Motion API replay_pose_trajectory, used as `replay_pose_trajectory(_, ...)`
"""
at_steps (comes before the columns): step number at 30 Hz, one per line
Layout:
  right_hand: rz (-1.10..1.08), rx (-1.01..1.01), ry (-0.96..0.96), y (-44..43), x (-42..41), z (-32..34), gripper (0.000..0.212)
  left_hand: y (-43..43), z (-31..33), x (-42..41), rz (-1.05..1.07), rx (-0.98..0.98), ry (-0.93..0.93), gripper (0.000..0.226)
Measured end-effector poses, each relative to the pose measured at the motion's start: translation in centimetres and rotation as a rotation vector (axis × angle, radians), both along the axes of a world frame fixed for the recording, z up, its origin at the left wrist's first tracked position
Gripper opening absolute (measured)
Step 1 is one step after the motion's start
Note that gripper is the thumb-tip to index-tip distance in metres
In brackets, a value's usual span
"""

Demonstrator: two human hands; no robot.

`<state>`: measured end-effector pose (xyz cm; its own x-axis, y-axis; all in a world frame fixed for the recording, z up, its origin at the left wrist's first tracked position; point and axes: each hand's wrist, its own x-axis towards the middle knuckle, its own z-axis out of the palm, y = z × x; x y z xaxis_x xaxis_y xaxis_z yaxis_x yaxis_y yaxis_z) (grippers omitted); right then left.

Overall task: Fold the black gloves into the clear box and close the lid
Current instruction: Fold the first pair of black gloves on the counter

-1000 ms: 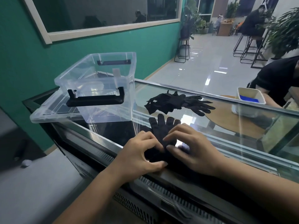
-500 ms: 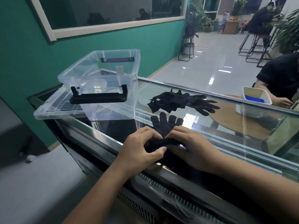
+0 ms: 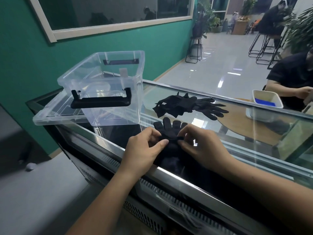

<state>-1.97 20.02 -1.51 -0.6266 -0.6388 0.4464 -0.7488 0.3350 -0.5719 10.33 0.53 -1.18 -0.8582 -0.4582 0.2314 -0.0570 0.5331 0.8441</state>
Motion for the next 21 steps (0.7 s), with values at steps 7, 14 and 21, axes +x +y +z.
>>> replay_pose_trajectory(7, 0.017, 0.015, 0.137, -0.3, 0.0, 0.2, 0.024, 1.0, -0.6, 0.3, 0.091, -0.268, 0.173, 0.032)
replay_pose_trajectory(14, 0.169, 0.109, 0.285, -0.4, 0.1, -0.1, 0.018, 0.4, -1.6, 0.4, 0.0, -0.361, 0.236, 0.02)
replay_pose_trajectory(21, 0.192, 0.182, 0.215, -0.2, 0.5, 0.5, 0.03, -0.4, -1.2, 0.1, -0.122, -0.472, 0.147, 0.018)
